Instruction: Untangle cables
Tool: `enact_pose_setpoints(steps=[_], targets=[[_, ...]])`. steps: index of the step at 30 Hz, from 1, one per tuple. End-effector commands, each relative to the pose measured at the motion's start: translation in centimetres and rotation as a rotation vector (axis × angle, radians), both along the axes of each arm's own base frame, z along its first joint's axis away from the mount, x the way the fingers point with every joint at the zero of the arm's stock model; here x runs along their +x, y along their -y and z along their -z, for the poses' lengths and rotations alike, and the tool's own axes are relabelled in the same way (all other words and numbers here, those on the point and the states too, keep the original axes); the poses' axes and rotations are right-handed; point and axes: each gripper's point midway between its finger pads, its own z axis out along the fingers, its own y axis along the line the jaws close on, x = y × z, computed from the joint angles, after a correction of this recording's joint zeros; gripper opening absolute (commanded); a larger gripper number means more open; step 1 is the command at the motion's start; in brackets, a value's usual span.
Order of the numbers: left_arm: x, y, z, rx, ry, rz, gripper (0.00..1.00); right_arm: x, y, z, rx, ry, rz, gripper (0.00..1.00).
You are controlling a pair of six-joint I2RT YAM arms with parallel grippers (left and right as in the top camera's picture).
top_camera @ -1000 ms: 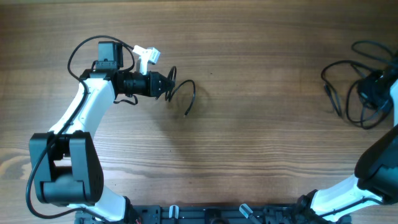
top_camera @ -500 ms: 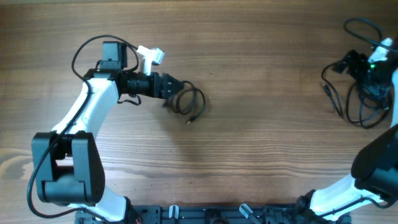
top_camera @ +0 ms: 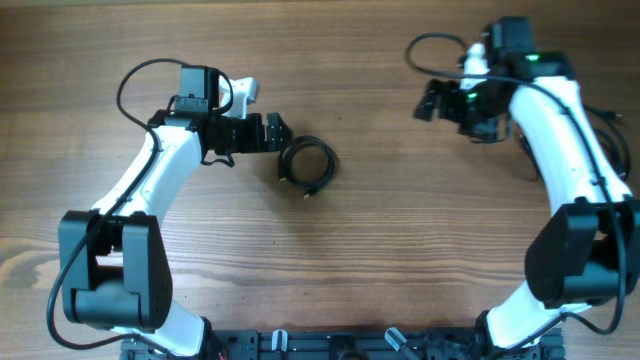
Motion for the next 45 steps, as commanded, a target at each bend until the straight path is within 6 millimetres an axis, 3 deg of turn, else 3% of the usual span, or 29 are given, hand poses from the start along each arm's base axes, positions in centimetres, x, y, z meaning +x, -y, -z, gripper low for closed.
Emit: enact_pose_setpoints(steps=[1, 5, 8, 11, 13, 17, 21, 22, 23, 24, 25, 30, 36, 45], targets=[[0.5, -4.5, 1.5, 0.175, -0.061, -0.278, 1.0, -1.0, -4.6, 0.7, 0.031, -0.021, -0.031, 0.99], [0.5, -4.6, 1.6, 0.181, -0.062, -0.284, 1.0, -1.5, -9.8, 1.3, 0.049, 0.034, -0.134, 0.85], [0.5, -4.6, 1.6, 0.181, -0.062, -0.283, 1.0, -2.2, -13.7, 1.7, 0.062, 0.088, -0.212, 0.81], [0.5, -4.6, 1.6, 0.181, -0.062, -0.283, 1.0, -2.7, -16.5, 2.2, 0.038, 0.151, -0.27, 0.66], [0.5, -4.6, 1.6, 0.181, -0.062, -0.283, 1.0, -2.8, -17.4, 2.6, -0.001, 0.177, -0.245, 0.54], [0.5, -4.6, 1.5, 0.18, -0.061, -0.283, 1.0, -2.6, -18.8, 3.3, -0.055, 0.218, -0.197, 0.04], [0.6, -4.6, 1.5, 0.18, -0.059, -0.283, 1.0, -2.4, -19.5, 4.7, -0.066, 0.221, -0.204, 0.06], [0.6, -4.6, 1.5, 0.18, -0.059, -0.283, 1.0, -2.3, -19.4, 5.0, -0.077, 0.219, -0.201, 0.23], [0.6, -4.6, 1.5, 0.18, -0.059, -0.283, 1.0, -2.1, -19.2, 5.5, -0.091, 0.217, -0.198, 0.56], [0.6, -4.6, 1.5, 0.18, -0.059, -0.283, 1.0, -2.1, -19.1, 6.1, -0.105, 0.208, -0.196, 0.69], [0.6, -4.6, 1.5, 0.18, -0.059, -0.283, 1.0, -2.1, -19.0, 6.7, -0.114, 0.2, -0.197, 0.73], [0.6, -4.6, 1.5, 0.18, -0.059, -0.283, 1.0, -1.9, -19.2, 9.6, -0.119, 0.154, -0.165, 0.73], [0.6, -4.6, 1.5, 0.18, -0.059, -0.283, 1.0, -2.4, -18.8, 13.4, -0.158, 0.086, -0.166, 0.64], [0.6, -4.6, 1.5, 0.18, -0.06, -0.283, 1.0, -2.6, -18.7, 14.2, -0.168, 0.071, -0.168, 0.48]])
